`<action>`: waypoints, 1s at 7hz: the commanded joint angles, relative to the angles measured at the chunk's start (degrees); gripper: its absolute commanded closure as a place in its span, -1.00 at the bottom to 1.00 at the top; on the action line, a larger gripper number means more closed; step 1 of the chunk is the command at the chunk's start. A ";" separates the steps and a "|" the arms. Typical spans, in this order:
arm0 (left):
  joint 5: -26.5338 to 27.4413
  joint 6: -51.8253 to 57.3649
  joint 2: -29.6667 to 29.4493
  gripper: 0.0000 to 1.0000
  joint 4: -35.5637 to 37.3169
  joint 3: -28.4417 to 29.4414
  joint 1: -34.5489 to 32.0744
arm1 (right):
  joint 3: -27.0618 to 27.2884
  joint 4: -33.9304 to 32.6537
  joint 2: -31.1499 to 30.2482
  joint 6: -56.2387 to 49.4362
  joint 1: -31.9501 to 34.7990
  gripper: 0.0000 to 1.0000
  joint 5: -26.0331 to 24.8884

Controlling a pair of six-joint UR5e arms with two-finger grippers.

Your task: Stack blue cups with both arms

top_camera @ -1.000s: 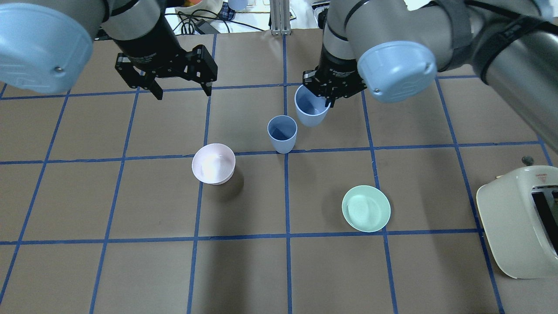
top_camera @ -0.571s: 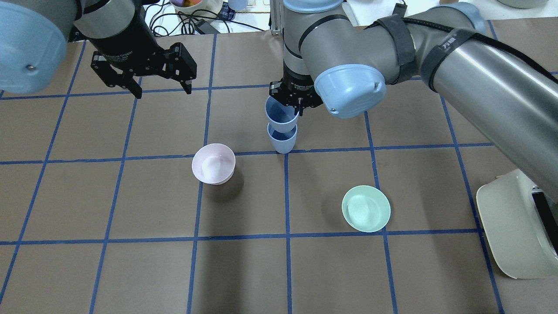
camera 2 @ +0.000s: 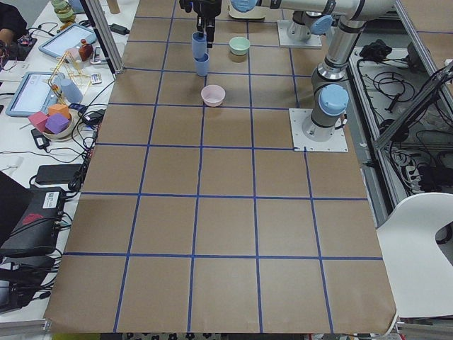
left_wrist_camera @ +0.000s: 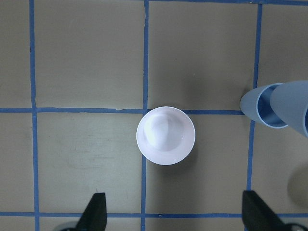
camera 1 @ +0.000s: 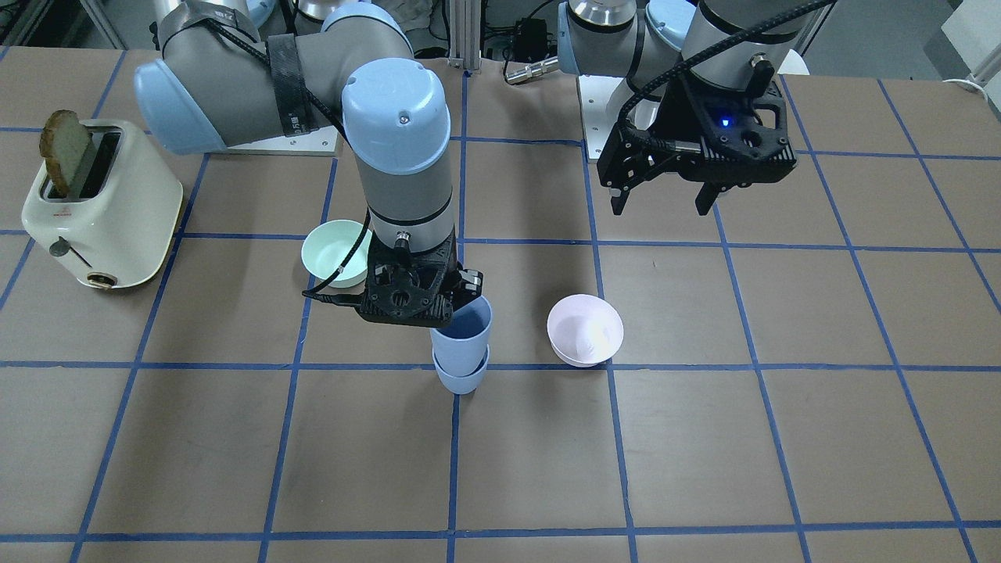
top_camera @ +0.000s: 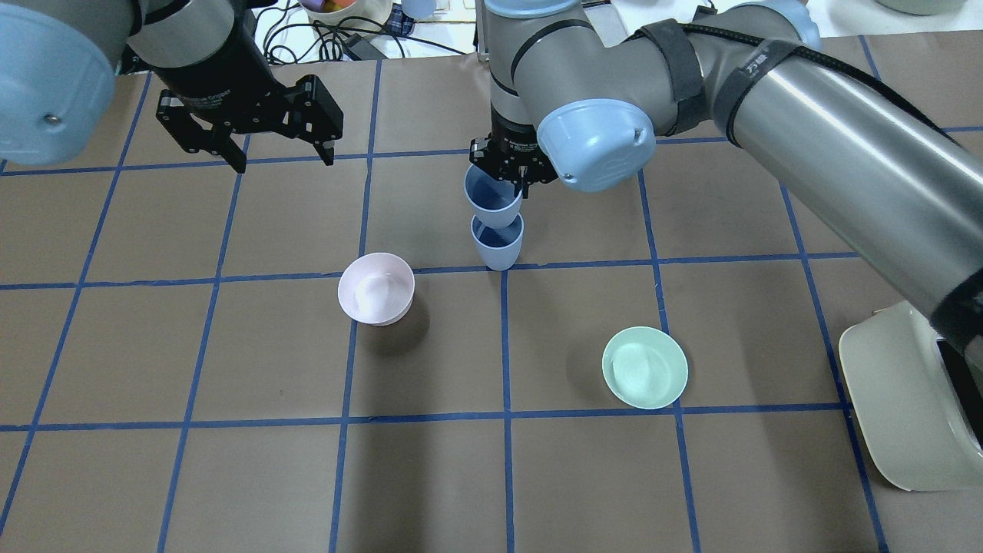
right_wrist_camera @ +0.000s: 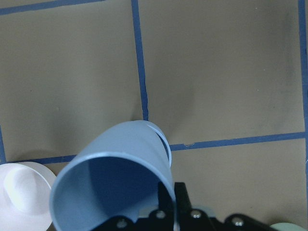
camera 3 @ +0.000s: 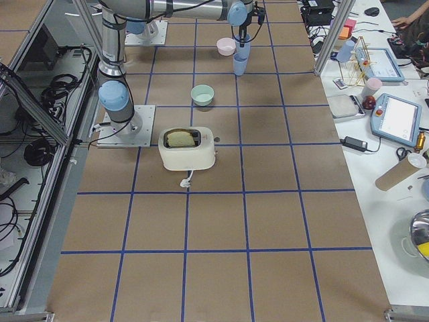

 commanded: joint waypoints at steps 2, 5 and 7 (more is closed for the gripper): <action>0.13 0.00 0.28 -1.00 -0.07 -0.06 -0.08 | 0.67 0.15 0.14 -0.23 0.08 1.00 0.09; 0.13 0.00 0.36 -1.00 -0.07 -0.06 -0.08 | 0.76 0.50 0.22 -0.05 0.17 1.00 0.61; 0.13 0.00 0.36 -1.00 -0.16 -0.06 -0.08 | 0.59 -0.02 1.62 -0.05 -0.01 0.21 0.96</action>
